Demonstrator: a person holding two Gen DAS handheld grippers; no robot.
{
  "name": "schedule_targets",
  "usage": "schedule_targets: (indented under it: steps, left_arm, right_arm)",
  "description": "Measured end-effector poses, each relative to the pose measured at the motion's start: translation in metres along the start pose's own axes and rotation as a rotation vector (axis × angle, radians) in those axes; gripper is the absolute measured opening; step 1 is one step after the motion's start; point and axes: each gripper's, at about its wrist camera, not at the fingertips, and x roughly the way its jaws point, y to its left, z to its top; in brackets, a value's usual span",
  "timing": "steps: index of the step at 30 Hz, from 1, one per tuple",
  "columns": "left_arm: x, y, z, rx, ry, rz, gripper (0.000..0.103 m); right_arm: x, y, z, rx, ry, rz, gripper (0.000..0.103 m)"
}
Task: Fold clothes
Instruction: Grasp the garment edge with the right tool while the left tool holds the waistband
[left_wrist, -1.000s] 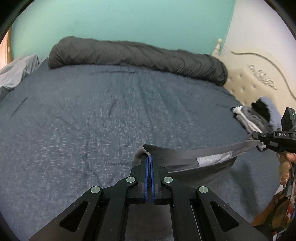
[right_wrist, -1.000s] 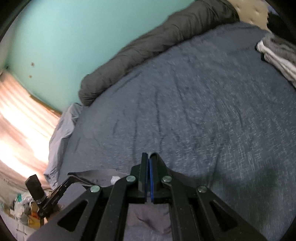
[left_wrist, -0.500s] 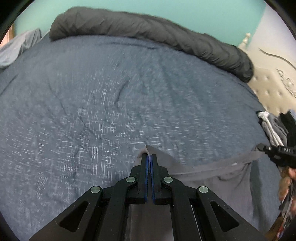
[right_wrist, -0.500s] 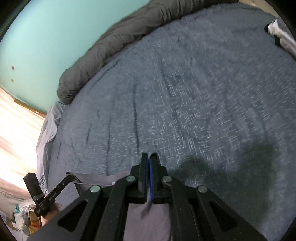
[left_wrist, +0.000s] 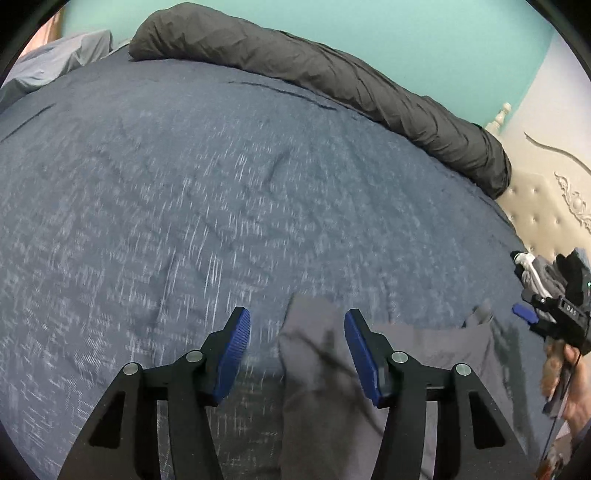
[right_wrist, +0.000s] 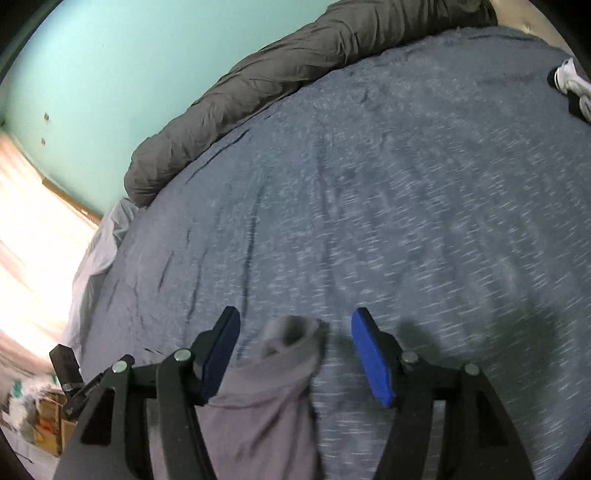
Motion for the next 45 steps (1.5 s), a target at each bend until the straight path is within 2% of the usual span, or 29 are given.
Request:
schedule_targets:
  steps: [4, 6, 10, 13, 15, 19, 24, 26, 29, 36, 39, 41, 44, 45]
  left_arm:
    - [0.006, -0.006, -0.002, 0.077, 0.019, 0.004, 0.057]
    - [0.008, -0.009, -0.002, 0.1, 0.025, -0.007, 0.054]
    - [0.019, -0.003, -0.002, 0.052, 0.05, -0.039, 0.021]
    - [0.021, -0.004, -0.003, 0.059, 0.06, -0.05, 0.01]
    - [0.021, -0.004, -0.001, 0.064, 0.064, -0.063, 0.005]
    - [0.016, -0.002, 0.004, 0.057, 0.039, -0.073, 0.003]
    - [-0.009, 0.015, 0.011, 0.024, -0.038, -0.024, 0.003]
    - [-0.01, 0.023, 0.011, -0.012, -0.039, -0.018, 0.003]
    - [-0.006, 0.028, 0.008, -0.039, -0.025, -0.014, 0.003]
    - [-0.009, 0.038, 0.0, -0.076, -0.026, 0.001, 0.003]
    - [-0.006, 0.038, -0.003, -0.077, -0.014, -0.003, 0.003]
    - [-0.008, 0.037, -0.003, -0.076, -0.018, -0.007, 0.003]
    - [-0.009, 0.036, -0.003, -0.076, -0.023, -0.012, 0.003]
    - [-0.009, 0.037, -0.004, -0.079, -0.023, -0.013, 0.003]
  right_arm:
    - [0.009, -0.001, -0.009, -0.108, 0.047, -0.039, 0.065]
    - [0.016, 0.003, -0.014, -0.163, 0.072, -0.06, 0.065]
    - [0.026, 0.004, -0.023, -0.211, 0.107, -0.105, 0.064]
    - [0.027, 0.001, -0.027, -0.199, 0.107, -0.089, 0.06]
    - [0.03, 0.005, -0.029, -0.204, 0.117, -0.089, 0.054]
    - [0.039, 0.018, -0.029, -0.222, 0.133, -0.099, 0.046]
    - [0.034, 0.032, -0.022, -0.207, 0.087, -0.109, 0.046]
    - [0.032, 0.033, -0.02, -0.202, 0.072, -0.15, 0.046]
    - [0.037, 0.036, -0.019, -0.194, 0.084, -0.145, 0.046]
    - [0.055, 0.045, -0.021, -0.232, 0.13, -0.214, 0.046]
    - [0.062, 0.054, -0.023, -0.25, 0.139, -0.173, 0.046]
    - [0.064, 0.067, -0.025, -0.285, 0.136, -0.129, 0.039]
    - [0.073, 0.088, -0.03, -0.353, 0.163, -0.073, 0.039]
    - [0.072, 0.092, -0.029, -0.366, 0.147, -0.079, 0.039]
